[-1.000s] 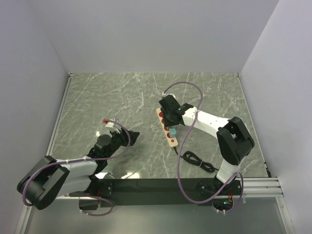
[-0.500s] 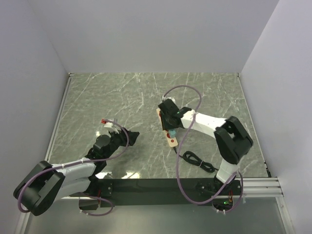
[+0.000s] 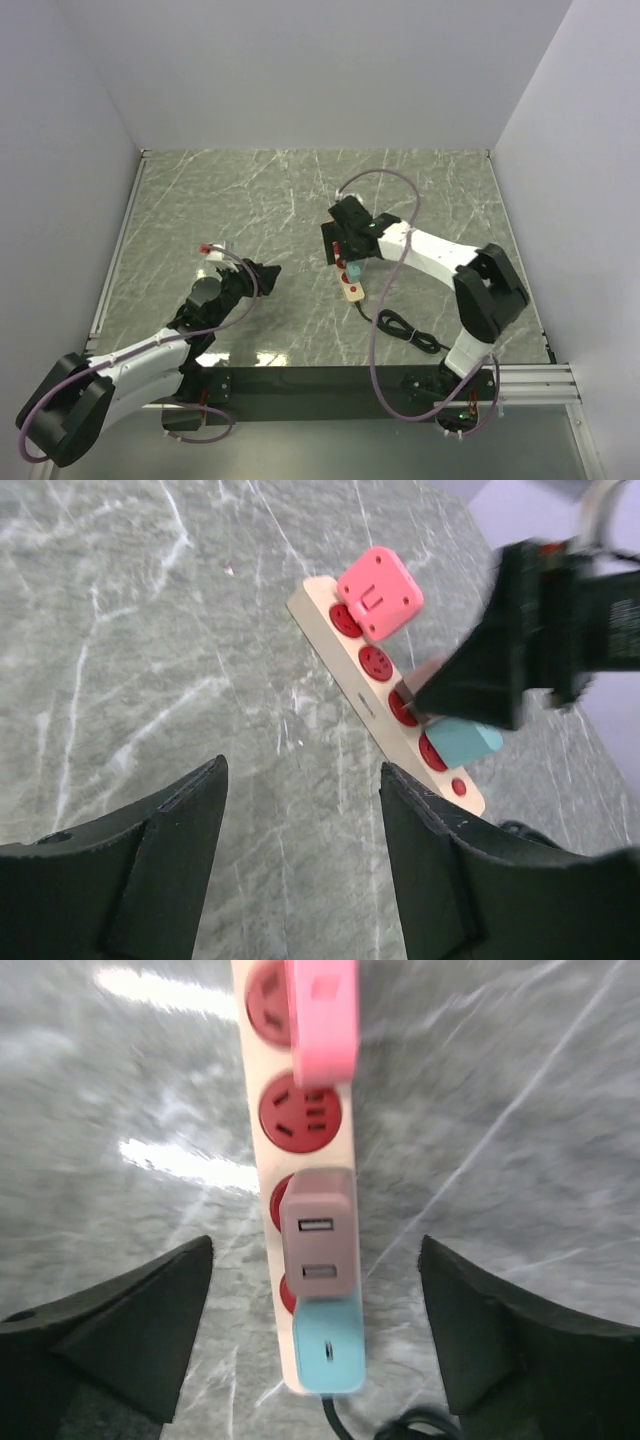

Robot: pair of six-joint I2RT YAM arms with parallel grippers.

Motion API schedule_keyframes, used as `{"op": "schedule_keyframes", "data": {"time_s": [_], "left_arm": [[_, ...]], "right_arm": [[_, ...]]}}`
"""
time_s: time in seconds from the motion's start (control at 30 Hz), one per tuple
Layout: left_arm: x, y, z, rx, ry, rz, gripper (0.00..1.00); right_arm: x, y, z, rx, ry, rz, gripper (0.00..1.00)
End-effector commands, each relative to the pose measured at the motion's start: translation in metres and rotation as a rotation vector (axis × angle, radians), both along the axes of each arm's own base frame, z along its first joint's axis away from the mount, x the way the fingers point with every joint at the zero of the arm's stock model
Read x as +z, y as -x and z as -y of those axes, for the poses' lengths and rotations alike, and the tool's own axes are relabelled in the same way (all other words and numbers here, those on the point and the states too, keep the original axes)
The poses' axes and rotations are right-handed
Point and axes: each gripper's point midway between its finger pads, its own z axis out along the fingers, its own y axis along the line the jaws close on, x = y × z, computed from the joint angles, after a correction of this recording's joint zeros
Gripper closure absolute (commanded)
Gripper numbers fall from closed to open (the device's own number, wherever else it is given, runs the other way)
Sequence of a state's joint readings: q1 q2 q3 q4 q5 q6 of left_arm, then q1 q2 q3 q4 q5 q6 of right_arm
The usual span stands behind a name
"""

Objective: Insert the plug

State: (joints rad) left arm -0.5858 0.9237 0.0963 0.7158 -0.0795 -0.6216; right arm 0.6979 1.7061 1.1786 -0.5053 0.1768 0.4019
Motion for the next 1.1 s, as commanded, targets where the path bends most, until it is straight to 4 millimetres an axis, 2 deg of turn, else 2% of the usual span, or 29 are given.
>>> {"op": "schedule_keyframes", "data": {"time_s": [0.0,0.03,0.07,0.1,0.17,0.2,0.23,0.27,0.3,0.37,0.4,0.47,0.5,0.57,0.7,0.87,1.07], "left_arm": [[0.032,-0.014,-0.008,0.075,0.017,0.060,0.31],[0.027,-0.015,-0.011,0.094,0.003,0.030,0.30],[0.029,-0.018,-0.017,0.134,-0.001,0.026,0.29],[0.040,-0.021,-0.019,0.151,0.010,0.039,0.26],[0.039,-0.024,-0.030,0.216,-0.010,0.012,0.23],[0.054,-0.028,-0.034,0.242,0.001,0.028,0.20],[0.050,-0.028,-0.039,0.269,-0.027,0.003,0.19],[0.056,-0.032,-0.048,0.320,-0.036,0.007,0.15],[0.073,-0.035,-0.052,0.346,-0.028,0.029,0.14],[0.077,-0.037,-0.063,0.394,-0.078,0.010,0.12],[0.094,-0.040,-0.069,0.437,-0.076,0.029,0.10],[0.108,-0.043,-0.078,0.483,-0.108,0.030,0.08],[0.112,-0.044,-0.081,0.501,-0.121,0.030,0.08],[0.122,-0.047,-0.093,0.570,-0.137,0.032,0.08],[0.125,-0.046,-0.102,0.614,-0.161,0.029,0.07],[0.128,-0.047,-0.102,0.625,-0.147,0.025,0.07],[0.129,-0.047,-0.099,0.607,-0.147,0.027,0.06]], "right_arm": [[0.078,-0.029,0.005,-0.005,-0.085,0.198,0.09],[0.096,-0.028,0.009,-0.003,-0.115,0.240,0.08],[0.105,-0.030,0.014,-0.010,-0.129,0.268,0.08],[0.116,-0.033,0.016,-0.001,-0.153,0.304,0.08],[0.138,-0.031,0.029,-0.018,-0.199,0.373,0.07],[0.145,-0.034,0.040,-0.040,-0.210,0.404,0.07],[0.159,-0.033,0.049,-0.055,-0.244,0.463,0.07],[0.166,-0.033,0.055,-0.070,-0.262,0.497,0.07],[0.178,-0.040,0.066,-0.109,-0.293,0.558,0.06],[0.187,-0.032,0.084,-0.152,-0.323,0.626,0.06],[0.196,-0.034,0.091,-0.181,-0.346,0.674,0.06],[0.200,-0.028,0.115,-0.269,-0.349,0.734,0.05],[0.194,-0.027,0.123,-0.304,-0.348,0.752,0.05],[0.203,-0.020,0.146,-0.407,-0.344,0.821,0.05],[0.189,-0.008,0.173,-0.528,-0.318,0.855,0.05],[0.168,-0.003,0.188,-0.605,-0.279,0.849,0.05],[0.153,-0.002,0.189,-0.611,-0.264,0.822,0.04]]}}
